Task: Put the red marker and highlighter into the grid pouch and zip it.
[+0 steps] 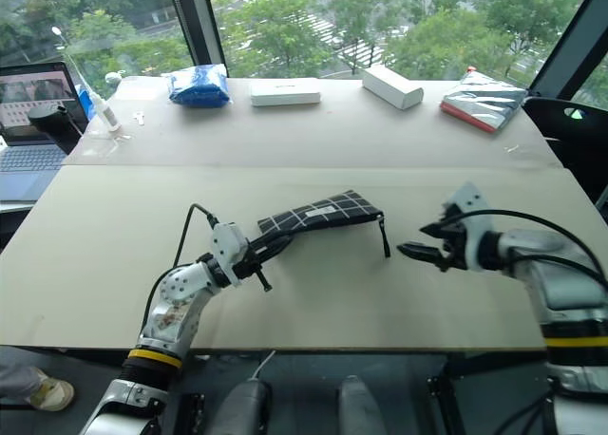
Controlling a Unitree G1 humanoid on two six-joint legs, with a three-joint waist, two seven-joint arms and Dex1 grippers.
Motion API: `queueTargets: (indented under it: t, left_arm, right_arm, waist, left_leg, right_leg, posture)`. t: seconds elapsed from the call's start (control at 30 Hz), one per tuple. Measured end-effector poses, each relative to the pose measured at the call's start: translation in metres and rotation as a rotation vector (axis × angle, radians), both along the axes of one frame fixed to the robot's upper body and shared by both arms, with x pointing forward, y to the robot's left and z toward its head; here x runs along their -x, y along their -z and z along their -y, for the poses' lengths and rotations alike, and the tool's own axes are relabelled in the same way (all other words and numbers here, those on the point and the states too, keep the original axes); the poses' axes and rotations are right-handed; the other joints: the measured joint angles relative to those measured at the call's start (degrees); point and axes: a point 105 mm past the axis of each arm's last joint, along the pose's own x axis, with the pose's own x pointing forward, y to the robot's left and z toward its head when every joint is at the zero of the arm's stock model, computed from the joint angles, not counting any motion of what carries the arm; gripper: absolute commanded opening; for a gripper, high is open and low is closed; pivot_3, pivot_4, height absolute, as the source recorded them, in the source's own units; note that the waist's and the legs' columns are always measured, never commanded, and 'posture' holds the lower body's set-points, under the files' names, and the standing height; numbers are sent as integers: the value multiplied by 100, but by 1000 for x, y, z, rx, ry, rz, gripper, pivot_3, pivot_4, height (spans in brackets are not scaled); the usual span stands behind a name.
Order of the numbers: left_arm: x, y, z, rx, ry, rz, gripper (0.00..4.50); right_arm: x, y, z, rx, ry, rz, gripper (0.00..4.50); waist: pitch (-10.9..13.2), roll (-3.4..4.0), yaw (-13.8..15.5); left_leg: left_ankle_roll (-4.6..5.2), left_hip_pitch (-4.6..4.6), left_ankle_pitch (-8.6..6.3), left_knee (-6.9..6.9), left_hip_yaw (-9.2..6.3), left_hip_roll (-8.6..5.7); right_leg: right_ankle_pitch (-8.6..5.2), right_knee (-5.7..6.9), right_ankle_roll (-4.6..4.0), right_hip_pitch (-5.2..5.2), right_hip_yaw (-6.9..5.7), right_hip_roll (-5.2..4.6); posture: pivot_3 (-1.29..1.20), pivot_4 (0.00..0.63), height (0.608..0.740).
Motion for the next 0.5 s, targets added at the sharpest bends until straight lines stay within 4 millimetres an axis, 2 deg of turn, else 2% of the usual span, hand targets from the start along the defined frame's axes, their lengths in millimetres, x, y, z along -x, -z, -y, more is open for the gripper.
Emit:
queueTargets:
  t: [0.13,0.3,0.4,0.5]
  left_arm:
    - [4,-6,6,-33,79,42,0]
    - [9,-15,13,-64,189,100,0]
    - [4,-8,10,-119,220,106,0]
    - [-4,6,7,-161,214,70,1001]
  right_arm:
    - [21,-9,13,-44,-32,29,3987]
    - [40,-19,14,-90,-61,73,3987]
    - [46,-21,7,-113,-76,98,3987]
    - [49,-15,2,-121,-72,95,4009]
  waist:
    - [0,0,-38]
    - [0,0,-51]
    - [0,0,-55]
    - [0,0,-47]
  left_leg:
    - [0,0,0,1,1,0]
    - [0,2,0,1,2,0]
    - [0,6,0,3,2,-1]
    - [0,2,0,5,1,-1]
  right_leg:
    - [-9,1,15,1,3,0]
    - [-23,3,38,2,5,1]
    - [-24,2,41,6,6,0]
    - [-26,2,44,5,5,0]
  posture:
    - [0,150,740]
    - [0,150,740]
    - [0,150,740]
    - [0,150,740]
